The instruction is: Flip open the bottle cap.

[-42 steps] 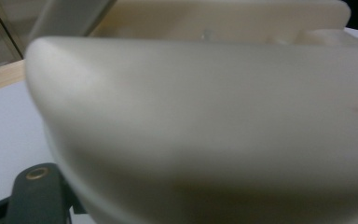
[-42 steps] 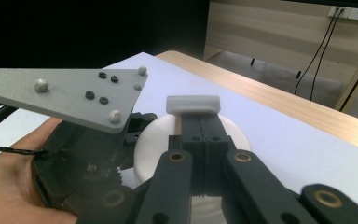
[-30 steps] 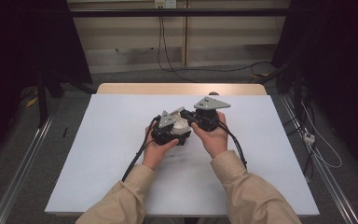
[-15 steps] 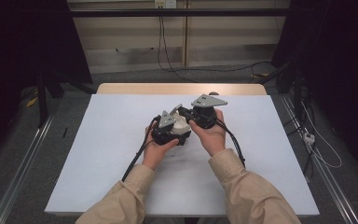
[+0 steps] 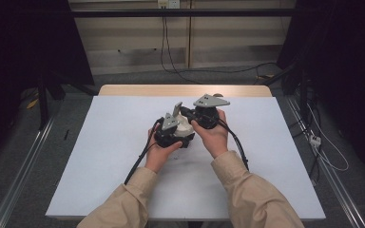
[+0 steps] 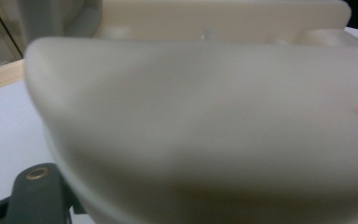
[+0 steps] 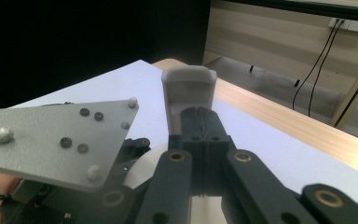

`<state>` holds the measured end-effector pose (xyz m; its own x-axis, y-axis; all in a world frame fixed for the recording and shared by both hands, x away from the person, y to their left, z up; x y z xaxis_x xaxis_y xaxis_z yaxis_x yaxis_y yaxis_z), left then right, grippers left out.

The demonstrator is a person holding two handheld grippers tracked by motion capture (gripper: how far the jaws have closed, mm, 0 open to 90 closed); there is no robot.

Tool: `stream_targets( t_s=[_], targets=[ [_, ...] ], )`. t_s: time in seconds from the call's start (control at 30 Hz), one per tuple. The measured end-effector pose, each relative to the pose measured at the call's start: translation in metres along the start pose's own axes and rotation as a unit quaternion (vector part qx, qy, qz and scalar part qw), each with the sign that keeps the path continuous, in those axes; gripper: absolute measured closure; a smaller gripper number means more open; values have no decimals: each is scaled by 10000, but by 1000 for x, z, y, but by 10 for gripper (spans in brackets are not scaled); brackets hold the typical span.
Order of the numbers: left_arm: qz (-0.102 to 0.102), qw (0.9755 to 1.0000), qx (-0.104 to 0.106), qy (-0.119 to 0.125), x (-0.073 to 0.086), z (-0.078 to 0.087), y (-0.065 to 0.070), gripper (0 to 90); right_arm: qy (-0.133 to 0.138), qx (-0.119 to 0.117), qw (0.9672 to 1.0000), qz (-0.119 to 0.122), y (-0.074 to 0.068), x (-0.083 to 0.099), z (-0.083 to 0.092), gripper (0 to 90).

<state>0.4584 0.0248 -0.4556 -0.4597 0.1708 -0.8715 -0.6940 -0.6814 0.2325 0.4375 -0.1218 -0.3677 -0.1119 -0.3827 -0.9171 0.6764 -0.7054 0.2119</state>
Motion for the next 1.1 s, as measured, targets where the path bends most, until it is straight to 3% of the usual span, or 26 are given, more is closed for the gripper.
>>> stream_targets(
  t_s=[1.1],
  targets=[
    [14,10000,18,3,0,0,0,188,-84,-11,9999,73,1,1,-20,900]
  ],
)
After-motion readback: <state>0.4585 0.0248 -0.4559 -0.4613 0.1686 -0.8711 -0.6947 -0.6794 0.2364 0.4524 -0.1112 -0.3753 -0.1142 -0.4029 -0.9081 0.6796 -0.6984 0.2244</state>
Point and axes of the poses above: each handheld gripper's, and its own axes: z roughly backward along the jaws, x roughly out of its underside, y roughly to its right, the point moved 1 cm from there along -z, roughly forward along the jaws, and after that the axes turned 14 degrees about z, right-handed, at the moved point
